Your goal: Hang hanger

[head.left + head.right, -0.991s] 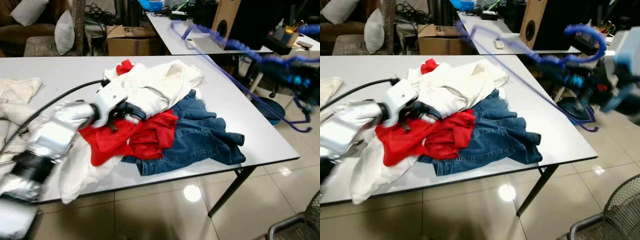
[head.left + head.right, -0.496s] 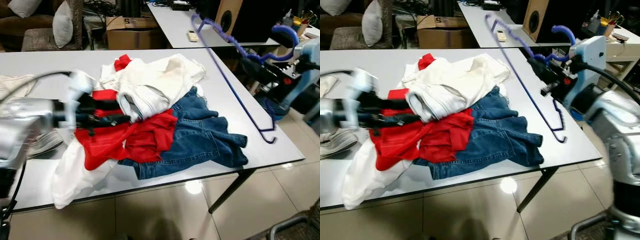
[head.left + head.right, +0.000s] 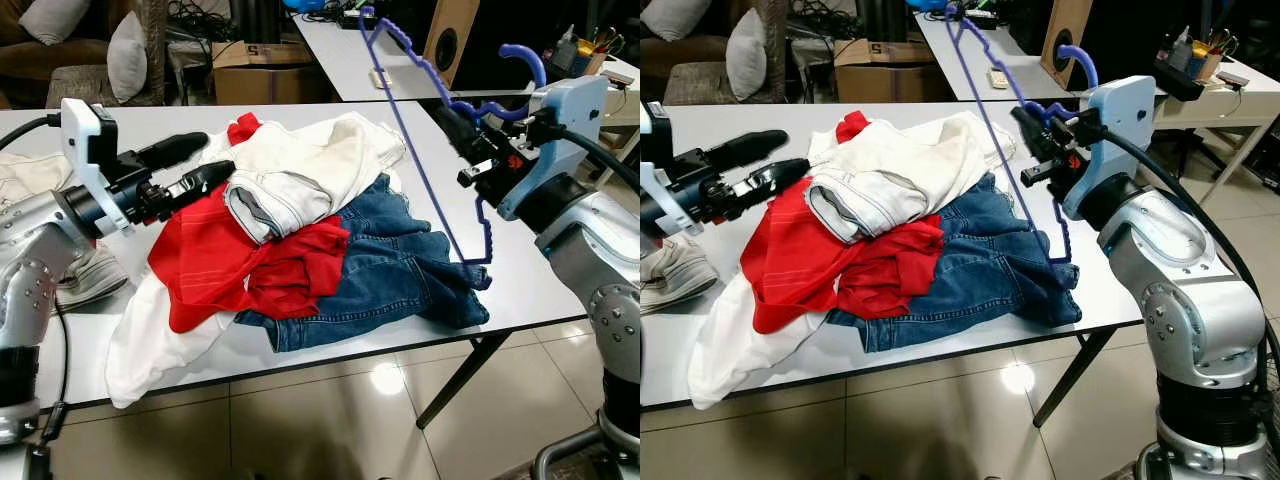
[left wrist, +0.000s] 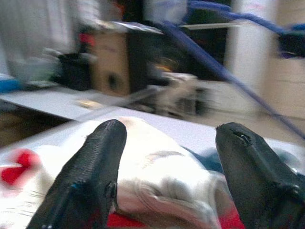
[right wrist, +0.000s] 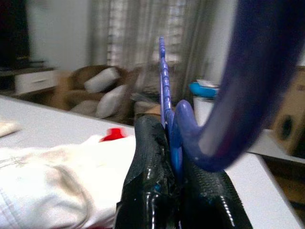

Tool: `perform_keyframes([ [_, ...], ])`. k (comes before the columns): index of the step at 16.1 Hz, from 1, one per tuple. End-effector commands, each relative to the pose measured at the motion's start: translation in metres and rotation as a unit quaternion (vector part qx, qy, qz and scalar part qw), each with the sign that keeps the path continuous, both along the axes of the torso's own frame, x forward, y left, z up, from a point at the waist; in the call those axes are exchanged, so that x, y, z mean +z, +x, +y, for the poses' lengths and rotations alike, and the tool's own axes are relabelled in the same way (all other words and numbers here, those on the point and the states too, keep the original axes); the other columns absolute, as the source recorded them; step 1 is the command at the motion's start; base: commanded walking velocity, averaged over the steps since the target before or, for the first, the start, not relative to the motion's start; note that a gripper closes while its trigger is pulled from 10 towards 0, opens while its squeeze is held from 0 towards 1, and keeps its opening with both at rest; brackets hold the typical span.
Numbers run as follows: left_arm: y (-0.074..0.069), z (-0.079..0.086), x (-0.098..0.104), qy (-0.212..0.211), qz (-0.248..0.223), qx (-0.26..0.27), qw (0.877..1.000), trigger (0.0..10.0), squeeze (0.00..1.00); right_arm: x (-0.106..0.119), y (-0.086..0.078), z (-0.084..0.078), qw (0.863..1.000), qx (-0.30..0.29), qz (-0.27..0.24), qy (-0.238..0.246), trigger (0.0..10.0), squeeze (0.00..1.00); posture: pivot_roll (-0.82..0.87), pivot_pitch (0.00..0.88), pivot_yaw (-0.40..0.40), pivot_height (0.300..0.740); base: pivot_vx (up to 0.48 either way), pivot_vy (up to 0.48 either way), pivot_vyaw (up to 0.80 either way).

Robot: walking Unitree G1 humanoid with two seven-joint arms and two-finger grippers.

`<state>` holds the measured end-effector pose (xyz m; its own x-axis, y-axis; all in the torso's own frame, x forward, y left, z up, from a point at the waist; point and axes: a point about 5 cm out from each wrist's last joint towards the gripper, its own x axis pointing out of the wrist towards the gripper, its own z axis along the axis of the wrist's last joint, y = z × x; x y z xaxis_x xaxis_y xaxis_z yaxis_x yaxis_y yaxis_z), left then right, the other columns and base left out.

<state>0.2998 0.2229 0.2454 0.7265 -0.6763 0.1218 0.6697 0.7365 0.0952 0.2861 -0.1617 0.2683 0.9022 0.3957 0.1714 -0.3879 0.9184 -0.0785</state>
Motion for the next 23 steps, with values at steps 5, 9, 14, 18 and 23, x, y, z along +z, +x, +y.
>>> perform_keyframes([
  [5, 0.002, -0.03, -0.002, 0.054, -0.046, 0.16, 0.985, 10.0, 0.34, 0.001, -0.006, 0.024, 0.998, -0.051, -0.014, 0.046, 10.0, 0.0, -0.06, 0.0, -0.02, 0.74, 0.0, 0.0, 0.0],
  [9, 0.0, -0.054, -0.008, 0.049, -0.049, 0.167, 0.983, 10.0, 0.31, 0.0, -0.008, 0.035, 0.999, -0.043, -0.013, 0.026, 10.0, 0.0, -0.06, 0.0, -0.012, 0.74, 0.0, 0.0, 0.0],
  [14, 0.002, -0.065, -0.012, 0.034, -0.039, 0.197, 0.979, 10.0, 0.29, -0.001, -0.005, 0.037, 0.998, -0.058, -0.014, 0.017, 10.0, 0.0, -0.07, 0.0, -0.017, 0.74, 0.0, 0.176, 0.0],
  [18, 0.002, -0.063, -0.011, 0.046, -0.043, 0.209, 0.976, 10.0, 0.29, -0.001, -0.003, 0.04, 0.998, -0.053, -0.012, 0.018, 10.0, 0.0, -0.06, 0.006, -0.024, 0.74, 0.0, 0.305, 0.0],
  [23, 0.004, -0.067, -0.01, 0.05, -0.042, 0.212, 0.975, 10.0, 0.29, -0.001, -0.002, 0.041, 0.998, -0.055, -0.018, -0.003, 10.0, 0.0, -0.06, 0.012, -0.021, 0.74, 0.0, 0.299, 0.0],
])
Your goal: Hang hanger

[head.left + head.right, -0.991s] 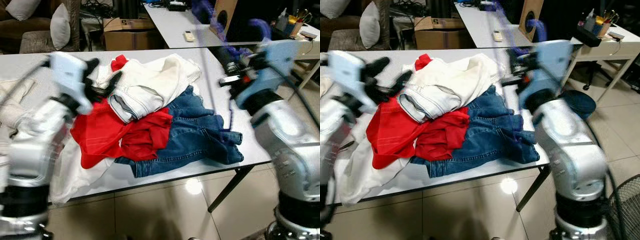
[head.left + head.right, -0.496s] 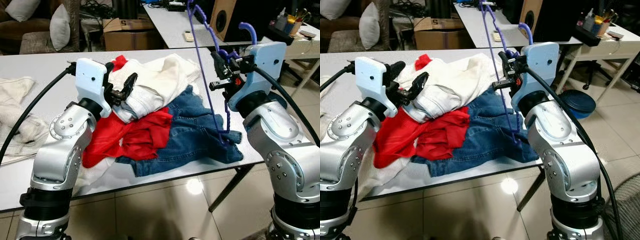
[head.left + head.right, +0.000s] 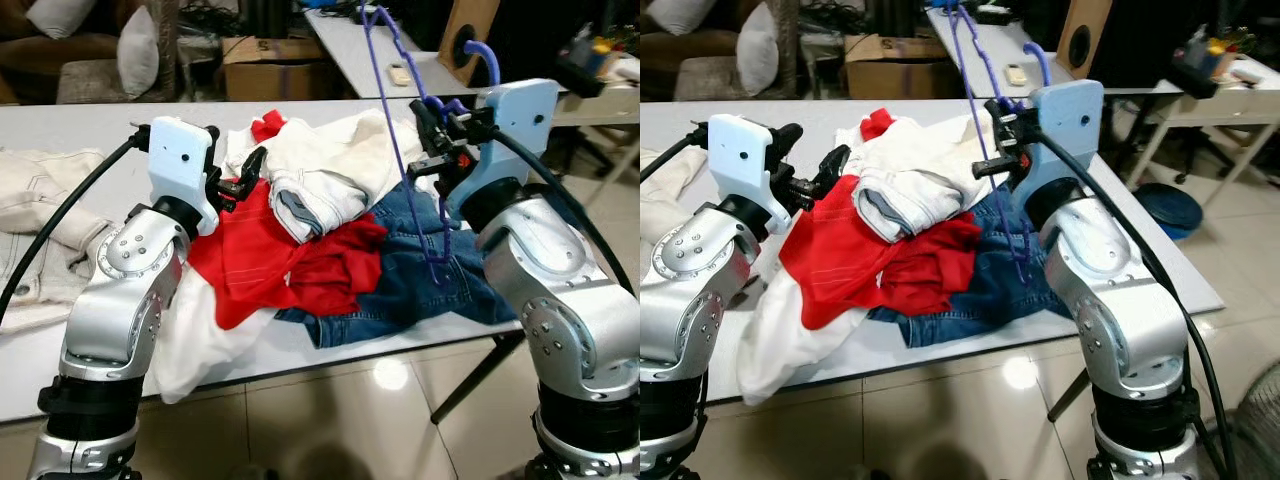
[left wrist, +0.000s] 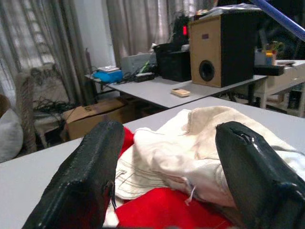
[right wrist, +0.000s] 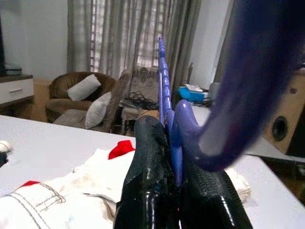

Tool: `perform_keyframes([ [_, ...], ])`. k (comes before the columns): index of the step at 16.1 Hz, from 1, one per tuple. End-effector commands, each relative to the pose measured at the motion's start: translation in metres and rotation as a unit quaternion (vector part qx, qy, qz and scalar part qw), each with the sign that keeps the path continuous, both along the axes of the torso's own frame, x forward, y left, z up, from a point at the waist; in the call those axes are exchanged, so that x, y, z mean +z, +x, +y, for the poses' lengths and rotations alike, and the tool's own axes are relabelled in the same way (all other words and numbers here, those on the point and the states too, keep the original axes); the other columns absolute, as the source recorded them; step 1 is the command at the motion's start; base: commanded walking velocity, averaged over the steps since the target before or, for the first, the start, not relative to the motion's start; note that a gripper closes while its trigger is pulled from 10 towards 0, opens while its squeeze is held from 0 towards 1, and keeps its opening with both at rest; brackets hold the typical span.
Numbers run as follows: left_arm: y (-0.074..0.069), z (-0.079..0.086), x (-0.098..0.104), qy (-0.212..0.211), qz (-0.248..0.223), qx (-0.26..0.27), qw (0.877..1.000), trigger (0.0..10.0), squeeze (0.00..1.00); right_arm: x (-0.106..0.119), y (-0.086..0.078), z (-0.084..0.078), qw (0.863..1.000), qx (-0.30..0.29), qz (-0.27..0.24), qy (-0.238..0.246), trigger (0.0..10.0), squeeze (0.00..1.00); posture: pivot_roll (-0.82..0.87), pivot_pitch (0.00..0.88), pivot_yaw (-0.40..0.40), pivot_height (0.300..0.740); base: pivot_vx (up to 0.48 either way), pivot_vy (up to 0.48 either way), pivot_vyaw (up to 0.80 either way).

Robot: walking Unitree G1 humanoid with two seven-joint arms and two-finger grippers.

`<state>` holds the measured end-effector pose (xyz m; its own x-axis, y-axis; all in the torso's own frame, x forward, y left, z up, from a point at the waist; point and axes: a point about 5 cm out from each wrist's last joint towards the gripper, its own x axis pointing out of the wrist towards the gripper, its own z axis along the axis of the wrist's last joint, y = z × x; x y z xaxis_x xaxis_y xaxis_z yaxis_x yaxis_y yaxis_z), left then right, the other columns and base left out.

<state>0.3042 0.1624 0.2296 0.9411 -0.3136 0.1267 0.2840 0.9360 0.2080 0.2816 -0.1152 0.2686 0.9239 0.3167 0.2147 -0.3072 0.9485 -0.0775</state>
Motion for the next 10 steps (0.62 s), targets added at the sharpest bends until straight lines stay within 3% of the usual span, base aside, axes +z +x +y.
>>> perform_keyframes([
  [1, -0.0001, -0.0064, 0.0064, 0.007, -0.009, -0.008, 1.0, 10.0, 0.29, -0.0003, 0.0032, -0.0047, 1.0, -0.016, 0.0, -0.013, 10.0, 0.0, -0.07, 0.012, -0.021, 0.74, 0.0, 0.3, 0.0],
  [4, -0.0002, -0.0082, 0.006, 0.009, -0.008, -0.008, 1.0, 10.0, 0.29, 0.0004, 0.0038, -0.0034, 0.999, -0.014, 0.01, 0.027, 10.0, 0.0, -0.06, 0.013, -0.021, 0.74, 0.0, 0.301, 0.0],
  [10, -0.0004, -0.0081, 0.007, 0.01, -0.009, -0.005, 1.0, 10.0, 0.29, 0.0048, 0.0009, 0.0036, 0.999, 0.021, -0.005, 0.039, 10.0, 0.0, -0.06, 0.013, -0.024, 0.74, 0.0, 0.3, 0.0],
])
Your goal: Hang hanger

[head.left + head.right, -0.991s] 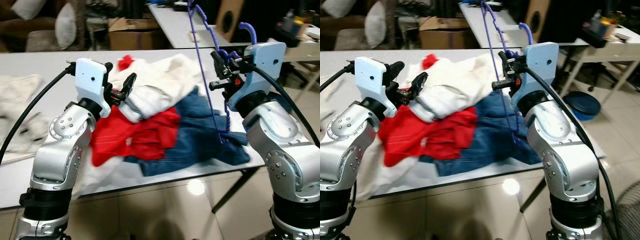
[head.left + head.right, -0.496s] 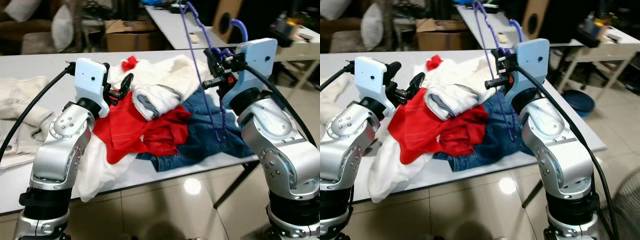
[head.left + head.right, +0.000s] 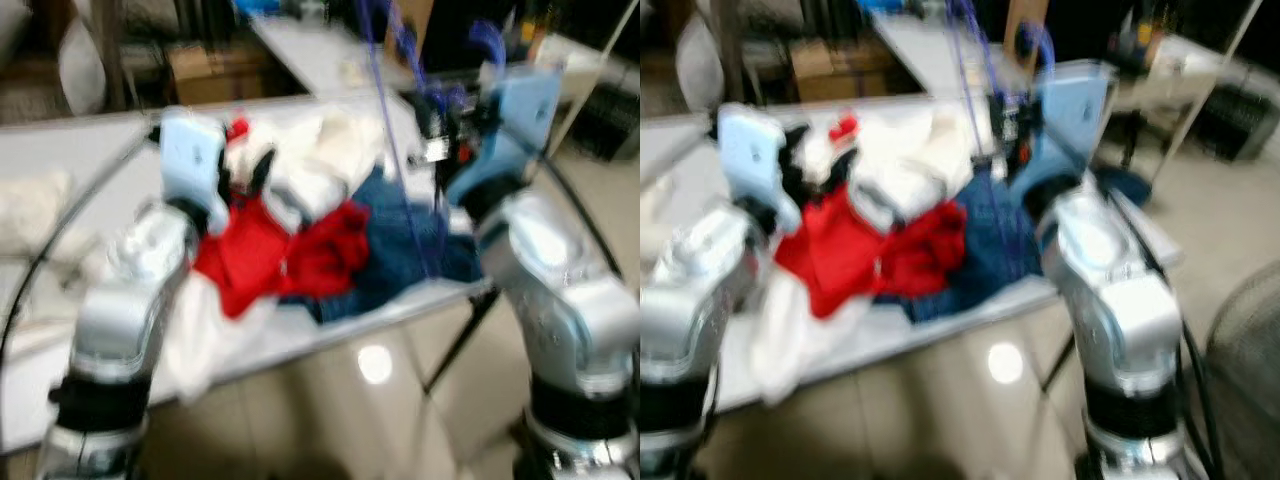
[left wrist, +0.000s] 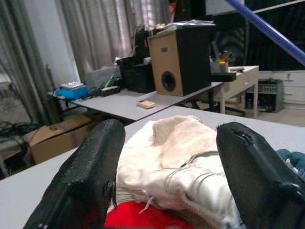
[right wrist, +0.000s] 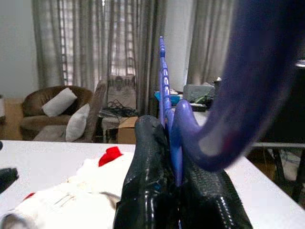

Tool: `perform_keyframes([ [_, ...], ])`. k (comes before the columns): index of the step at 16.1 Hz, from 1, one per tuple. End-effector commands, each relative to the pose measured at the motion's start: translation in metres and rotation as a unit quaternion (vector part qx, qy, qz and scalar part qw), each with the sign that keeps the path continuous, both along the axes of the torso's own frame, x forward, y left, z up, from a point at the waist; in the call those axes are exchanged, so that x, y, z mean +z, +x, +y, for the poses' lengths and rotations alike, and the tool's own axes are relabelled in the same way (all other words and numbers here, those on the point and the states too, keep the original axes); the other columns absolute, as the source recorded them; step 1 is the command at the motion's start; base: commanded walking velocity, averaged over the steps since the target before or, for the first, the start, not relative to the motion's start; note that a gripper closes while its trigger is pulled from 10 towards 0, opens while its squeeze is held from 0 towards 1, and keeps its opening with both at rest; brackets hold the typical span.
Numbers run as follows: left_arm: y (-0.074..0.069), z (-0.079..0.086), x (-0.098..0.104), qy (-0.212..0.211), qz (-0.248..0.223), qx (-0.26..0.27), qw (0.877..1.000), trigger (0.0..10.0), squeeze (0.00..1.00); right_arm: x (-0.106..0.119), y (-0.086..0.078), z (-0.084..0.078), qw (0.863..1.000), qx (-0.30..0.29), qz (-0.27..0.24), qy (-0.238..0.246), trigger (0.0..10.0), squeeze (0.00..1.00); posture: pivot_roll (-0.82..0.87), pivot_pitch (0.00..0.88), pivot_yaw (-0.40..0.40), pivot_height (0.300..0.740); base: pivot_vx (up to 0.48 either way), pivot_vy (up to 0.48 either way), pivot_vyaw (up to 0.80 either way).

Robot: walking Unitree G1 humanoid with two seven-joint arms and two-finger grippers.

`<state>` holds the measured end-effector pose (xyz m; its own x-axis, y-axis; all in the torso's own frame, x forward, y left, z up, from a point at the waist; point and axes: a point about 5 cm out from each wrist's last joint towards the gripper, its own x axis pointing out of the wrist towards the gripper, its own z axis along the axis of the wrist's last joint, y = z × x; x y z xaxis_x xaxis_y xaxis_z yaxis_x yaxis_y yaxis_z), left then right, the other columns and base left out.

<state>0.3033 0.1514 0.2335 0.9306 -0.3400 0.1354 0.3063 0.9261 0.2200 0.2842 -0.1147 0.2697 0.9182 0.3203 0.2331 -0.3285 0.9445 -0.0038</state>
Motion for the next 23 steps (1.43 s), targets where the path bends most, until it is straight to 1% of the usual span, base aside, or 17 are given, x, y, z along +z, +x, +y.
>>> perform_keyframes([
  [1, 0.0, 0.003, 0.004, 0.004, -0.004, 0.009, 1.0, 10.0, 0.29, 0.006, -0.002, 0.004, 1.0, 0.013, -0.017, -0.001, 10.0, 0.0, -0.06, 0.014, -0.024, 0.74, 0.0, 0.304, 0.0],
  [3, 0.001, 0.004, 0.003, 0.003, -0.002, 0.011, 1.0, 10.0, 0.29, 0.014, -0.005, 0.008, 0.999, 0.029, -0.045, -0.005, 10.0, 0.0, -0.06, 0.014, -0.024, 0.74, 0.0, 0.302, 0.0],
  [4, 0.001, 0.005, 0.003, 0.003, 0.0, 0.013, 1.0, 10.0, 0.29, 0.018, -0.008, 0.011, 0.997, 0.046, -0.058, 0.003, 10.0, 0.0, -0.06, 0.014, -0.024, 0.74, 0.0, 0.307, 0.0],
  [6, 0.001, 0.007, 0.003, 0.004, 0.001, 0.017, 1.0, 10.0, 0.29, 0.019, -0.012, 0.017, 0.995, 0.073, -0.063, 0.004, 10.0, 0.0, -0.06, 0.015, -0.026, 0.74, 0.0, 0.332, 0.0],
  [8, 0.001, 0.008, 0.002, 0.005, 0.001, 0.021, 1.0, 10.0, 0.29, 0.012, -0.012, 0.021, 0.995, 0.086, -0.05, 0.001, 10.0, 0.0, -0.06, 0.015, -0.034, 0.74, 0.0, 0.345, 0.0],
  [10, 0.0, 0.009, 0.001, 0.005, 0.003, 0.022, 1.0, 10.0, 0.29, 0.008, -0.011, 0.021, 0.995, 0.09, -0.039, 0.002, 10.0, 0.0, -0.07, 0.016, -0.034, 0.74, 0.0, 0.343, 0.0],
  [11, 0.0, 0.011, -0.004, 0.005, 0.009, 0.027, 1.0, 10.0, 0.29, -0.003, -0.009, 0.021, 0.996, 0.09, -0.019, 0.005, 10.0, 0.0, -0.07, 0.016, -0.035, 0.74, 0.0, 0.341, 0.0],
  [12, 0.001, 0.012, -0.005, 0.005, 0.011, 0.028, 1.0, 10.0, 0.29, -0.007, -0.009, 0.02, 0.996, 0.089, -0.011, 0.006, 10.0, 0.0, -0.08, 0.016, -0.035, 0.74, 0.0, 0.345, 0.0],
  [16, 0.001, 0.022, -0.022, 0.015, 0.033, 0.047, 0.998, 10.0, 0.29, -0.038, -0.013, 0.021, 0.994, 0.096, 0.04, -0.013, 10.0, 0.0, -0.1, 0.019, -0.027, 0.74, 0.0, 0.344, 0.0],
  [18, 0.001, 0.023, -0.027, 0.023, 0.039, 0.051, 0.998, 10.0, 0.29, -0.049, -0.013, 0.02, 0.994, 0.092, 0.057, -0.02, 10.0, 0.0, -0.09, 0.018, -0.029, 0.74, 0.0, 0.349, 0.0],
  [23, -0.003, 0.026, -0.037, 0.028, 0.05, 0.056, 0.997, 10.0, 0.29, -0.062, -0.011, 0.015, 0.994, 0.073, 0.08, -0.012, 10.0, 0.0, -0.09, 0.015, -0.036, 0.74, 0.0, 0.345, 0.0],
])
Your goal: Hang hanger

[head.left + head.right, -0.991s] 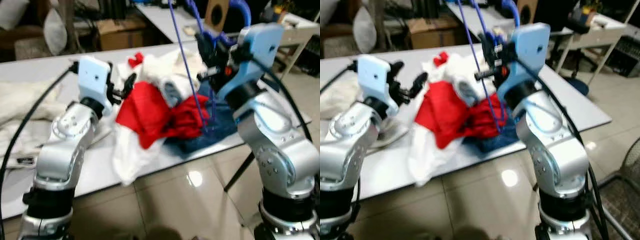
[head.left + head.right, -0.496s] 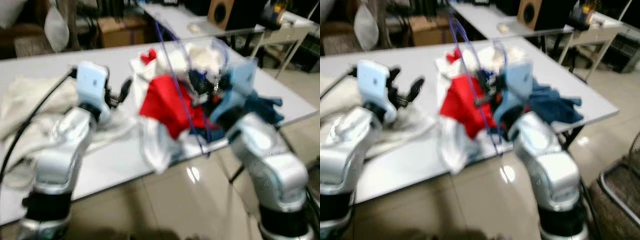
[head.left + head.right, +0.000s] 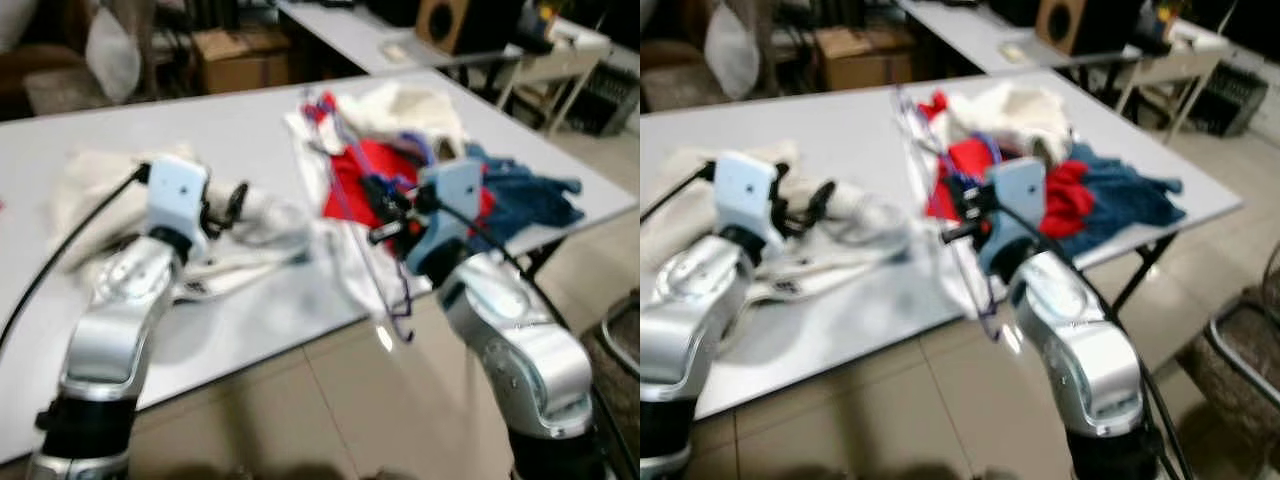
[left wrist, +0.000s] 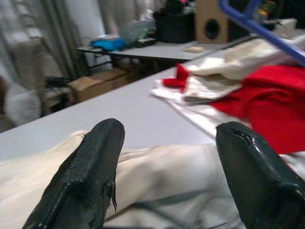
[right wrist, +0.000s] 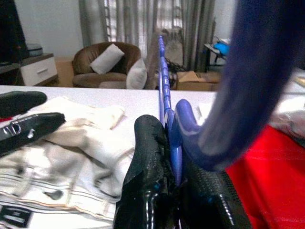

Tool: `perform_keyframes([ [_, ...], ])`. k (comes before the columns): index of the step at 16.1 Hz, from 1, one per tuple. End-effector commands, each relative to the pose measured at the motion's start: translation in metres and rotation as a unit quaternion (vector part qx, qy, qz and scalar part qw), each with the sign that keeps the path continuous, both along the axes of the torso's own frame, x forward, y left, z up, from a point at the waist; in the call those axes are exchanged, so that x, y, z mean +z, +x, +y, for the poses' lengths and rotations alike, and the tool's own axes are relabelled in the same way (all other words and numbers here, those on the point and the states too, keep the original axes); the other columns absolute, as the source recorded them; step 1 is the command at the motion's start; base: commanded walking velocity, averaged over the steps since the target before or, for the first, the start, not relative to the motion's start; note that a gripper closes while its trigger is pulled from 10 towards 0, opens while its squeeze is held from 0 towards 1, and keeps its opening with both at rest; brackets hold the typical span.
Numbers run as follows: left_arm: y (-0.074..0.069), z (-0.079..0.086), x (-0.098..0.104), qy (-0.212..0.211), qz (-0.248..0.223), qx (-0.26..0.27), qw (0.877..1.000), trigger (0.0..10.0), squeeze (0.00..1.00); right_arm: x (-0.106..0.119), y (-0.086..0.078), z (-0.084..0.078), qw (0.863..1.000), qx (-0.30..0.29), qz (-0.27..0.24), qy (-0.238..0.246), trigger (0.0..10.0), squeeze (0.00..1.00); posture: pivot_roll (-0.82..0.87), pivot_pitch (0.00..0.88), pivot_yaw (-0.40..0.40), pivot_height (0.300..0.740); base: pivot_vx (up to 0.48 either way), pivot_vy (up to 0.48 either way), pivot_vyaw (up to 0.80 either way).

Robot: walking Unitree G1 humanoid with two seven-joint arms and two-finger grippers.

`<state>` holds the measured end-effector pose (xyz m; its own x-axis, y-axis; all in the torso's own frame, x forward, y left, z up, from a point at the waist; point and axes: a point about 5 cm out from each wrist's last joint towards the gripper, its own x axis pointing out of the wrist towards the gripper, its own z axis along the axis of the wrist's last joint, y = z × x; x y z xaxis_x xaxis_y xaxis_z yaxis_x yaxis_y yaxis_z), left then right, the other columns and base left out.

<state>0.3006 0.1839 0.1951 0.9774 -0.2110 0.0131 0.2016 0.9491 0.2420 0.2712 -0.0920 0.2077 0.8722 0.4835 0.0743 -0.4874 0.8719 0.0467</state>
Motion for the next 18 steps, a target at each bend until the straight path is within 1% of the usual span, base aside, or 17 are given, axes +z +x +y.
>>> perform_keyframes([
  [1, 0.0, -0.005, -0.001, -0.002, 0.0, -0.01, 1.0, 10.0, 0.29, -0.005, 0.001, -0.01, 1.0, -0.018, 0.002, -0.007, 10.0, 0.0, -0.08, 0.012, -0.026, 0.74, 0.0, 0.345, 0.0],
  [3, 0.001, -0.005, -0.004, 0.0, 0.003, -0.009, 1.0, 10.0, 0.29, -0.012, -0.001, -0.014, 1.0, -0.022, 0.009, -0.013, 10.0, 0.0, -0.06, 0.013, -0.023, 0.74, 0.0, 0.345, 0.0],
  [4, 0.0, -0.006, -0.007, 0.004, 0.008, -0.012, 1.0, 10.0, 0.29, -0.019, -0.003, -0.02, 0.999, -0.027, 0.022, -0.007, 10.0, 0.0, -0.06, 0.015, -0.024, 0.74, 0.0, 0.341, 0.0],
  [5, -0.003, -0.005, -0.01, 0.007, 0.011, -0.013, 1.0, 10.0, 0.29, -0.022, -0.005, -0.022, 0.999, -0.026, 0.028, 0.0, 0.0, 0.0, -0.05, 0.015, -0.029, 0.74, 0.0, 0.345, 0.0],
  [6, -0.005, -0.005, -0.011, 0.008, 0.013, -0.011, 1.0, 10.0, 0.29, -0.024, -0.006, -0.022, 0.999, -0.025, 0.032, -0.001, 0.0, 0.0, -0.04, 0.016, -0.031, 0.74, 0.0, 0.349, 0.0],
  [7, -0.007, -0.005, -0.012, 0.009, 0.014, -0.011, 1.0, 10.0, 0.29, -0.028, -0.006, -0.022, 0.999, -0.029, 0.038, -0.01, 3.3, 0.0, -0.04, 0.015, -0.032, 0.74, 0.0, 0.345, 0.0],
  [8, -0.008, -0.005, -0.013, 0.008, 0.015, -0.011, 1.0, 10.0, 0.29, -0.03, -0.006, -0.022, 0.999, -0.03, 0.039, -0.013, 10.0, 0.0, -0.04, 0.013, -0.031, 0.74, 0.0, 0.341, 0.0],
  [12, -0.011, -0.004, -0.014, 0.006, 0.013, -0.009, 1.0, 10.0, 0.29, -0.033, -0.008, -0.021, 0.998, -0.04, 0.034, -0.018, 10.0, 0.0, -0.04, 0.004, -0.021, 0.74, 0.0, 0.343, 0.0],
  [13, -0.012, -0.004, -0.015, 0.005, 0.013, -0.009, 1.0, 10.0, 0.29, -0.033, -0.009, -0.021, 0.998, -0.044, 0.025, -0.034, 10.0, 0.0, -0.04, 0.001, -0.018, 0.74, 0.0, 0.345, 0.0],
  [14, -0.012, -0.005, -0.016, 0.004, 0.014, -0.008, 1.0, 10.0, 0.29, -0.032, -0.01, -0.02, 0.998, -0.045, 0.003, -0.046, 10.0, 0.0, -0.04, 0.0, -0.016, 0.74, 0.0, 0.345, 0.0],
  [18, -0.013, -0.003, -0.017, 0.003, 0.015, -0.003, 1.0, 10.0, 0.29, -0.033, -0.009, -0.021, 0.998, -0.052, -0.002, -0.037, 10.0, 0.0, -0.04, 0.0, -0.02, 0.74, 0.0, 0.346, 0.0],
])
